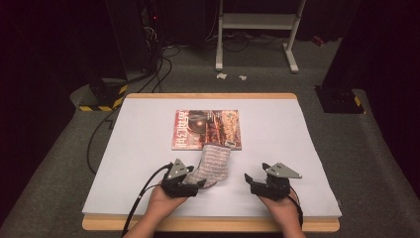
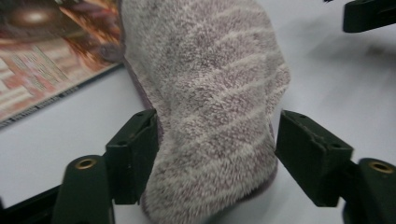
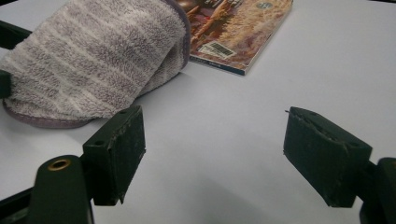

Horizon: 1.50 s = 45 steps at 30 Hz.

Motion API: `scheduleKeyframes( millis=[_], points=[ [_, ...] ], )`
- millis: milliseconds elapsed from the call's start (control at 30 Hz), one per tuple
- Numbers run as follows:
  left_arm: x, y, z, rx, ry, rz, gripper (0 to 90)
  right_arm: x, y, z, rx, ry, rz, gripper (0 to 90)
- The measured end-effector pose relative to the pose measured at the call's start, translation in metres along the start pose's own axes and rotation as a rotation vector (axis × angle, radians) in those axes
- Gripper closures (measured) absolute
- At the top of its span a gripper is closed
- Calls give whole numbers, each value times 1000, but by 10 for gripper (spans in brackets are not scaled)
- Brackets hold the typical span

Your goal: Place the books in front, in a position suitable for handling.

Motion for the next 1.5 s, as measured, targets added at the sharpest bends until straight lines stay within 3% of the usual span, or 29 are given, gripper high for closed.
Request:
scheduleKeyframes(
  millis=[167,267,367,500,700,833,933,1000,1067,1200,1300,1467,1500],
  points=[
    [1,-18,4,5,0,-41,485,0,2,0,-20,20,4,207],
    [6,-21,7,-4,11,-16,592,0,3,1,-19,17,7,209],
    [15,-24,12,-7,-15,19,653,2,5,2,-30,16,19,220],
    [33,-33,21,-6,-47,59,664,4,11,4,-44,12,47,233],
    [57,-59,40,-49,-84,88,663,8,19,10,-59,-1,81,246],
    [57,-80,47,-84,-84,41,650,12,25,13,-61,-14,110,247],
    [54,-84,50,-97,-86,26,578,11,25,13,-55,-19,108,245],
    [52,-81,48,-129,-70,37,473,10,23,12,-51,-14,101,241],
    [51,-73,44,-130,-59,49,387,10,21,11,-45,-12,99,232],
    [45,-50,37,-111,-57,90,308,10,19,7,-33,-16,97,213],
    [35,-29,29,-68,-73,98,293,10,17,4,-32,-10,88,187],
    [9,7,1,3,-47,95,309,7,7,-2,-34,8,58,158],
    [2,16,-6,32,-45,72,309,7,6,-4,-34,10,55,157]
  ],
)
Point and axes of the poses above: each handheld gripper's, and its own axes: y roughly backward along the jaws, x roughly out of its top, z roughly to its right, the point moved 2 cm from there along -y, roughly forward along the jaws, and after that the axes turned 11 degrees about -y, right-handed, at the moved point
